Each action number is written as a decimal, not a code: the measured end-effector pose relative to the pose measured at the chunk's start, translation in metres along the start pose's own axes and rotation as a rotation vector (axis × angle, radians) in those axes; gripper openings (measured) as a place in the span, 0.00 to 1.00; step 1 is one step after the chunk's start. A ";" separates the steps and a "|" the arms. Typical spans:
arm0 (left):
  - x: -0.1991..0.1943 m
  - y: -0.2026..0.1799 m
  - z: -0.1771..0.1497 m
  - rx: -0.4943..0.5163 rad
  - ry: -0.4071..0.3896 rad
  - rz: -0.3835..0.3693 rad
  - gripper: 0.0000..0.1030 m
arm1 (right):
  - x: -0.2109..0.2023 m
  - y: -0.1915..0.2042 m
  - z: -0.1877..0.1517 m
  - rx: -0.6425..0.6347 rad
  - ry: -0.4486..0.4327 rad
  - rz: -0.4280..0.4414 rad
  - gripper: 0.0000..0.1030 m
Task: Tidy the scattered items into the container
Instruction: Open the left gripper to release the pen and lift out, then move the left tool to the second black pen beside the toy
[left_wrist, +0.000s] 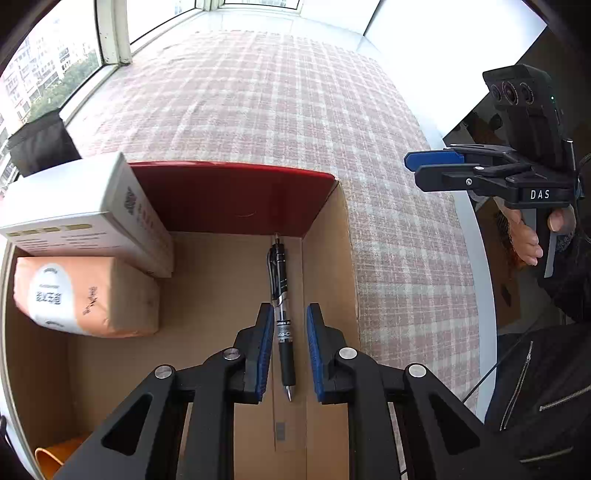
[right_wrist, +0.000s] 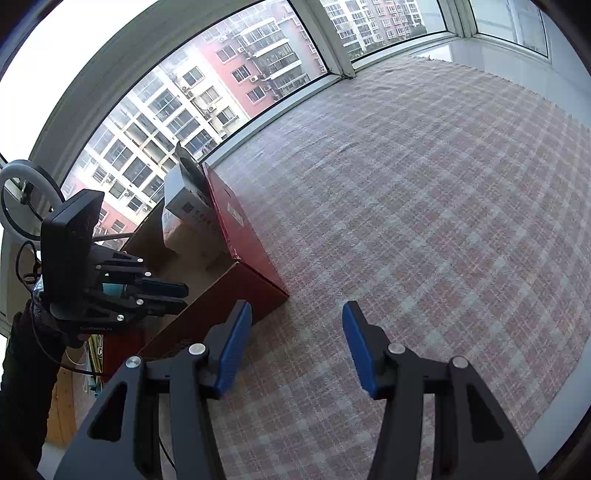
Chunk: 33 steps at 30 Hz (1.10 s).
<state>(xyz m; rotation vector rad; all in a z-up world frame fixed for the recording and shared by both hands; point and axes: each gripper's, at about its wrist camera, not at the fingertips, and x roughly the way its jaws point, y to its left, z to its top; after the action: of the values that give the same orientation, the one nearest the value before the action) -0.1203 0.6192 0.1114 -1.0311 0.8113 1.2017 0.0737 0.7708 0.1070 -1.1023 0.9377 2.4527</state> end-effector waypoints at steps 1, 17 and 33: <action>-0.012 -0.001 -0.006 -0.007 -0.018 0.022 0.15 | -0.002 0.001 -0.001 0.002 -0.003 0.007 0.49; -0.161 -0.030 -0.273 -0.412 -0.151 0.301 0.18 | -0.027 0.079 -0.044 -0.136 0.008 0.038 0.49; -0.170 -0.115 -0.405 -0.843 -0.332 0.528 0.58 | -0.032 0.199 -0.127 -0.399 0.088 0.006 0.60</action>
<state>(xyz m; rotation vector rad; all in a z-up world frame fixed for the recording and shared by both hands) -0.0303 0.1758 0.1510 -1.2576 0.2917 2.2085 0.0662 0.5381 0.1564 -1.3399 0.4792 2.6866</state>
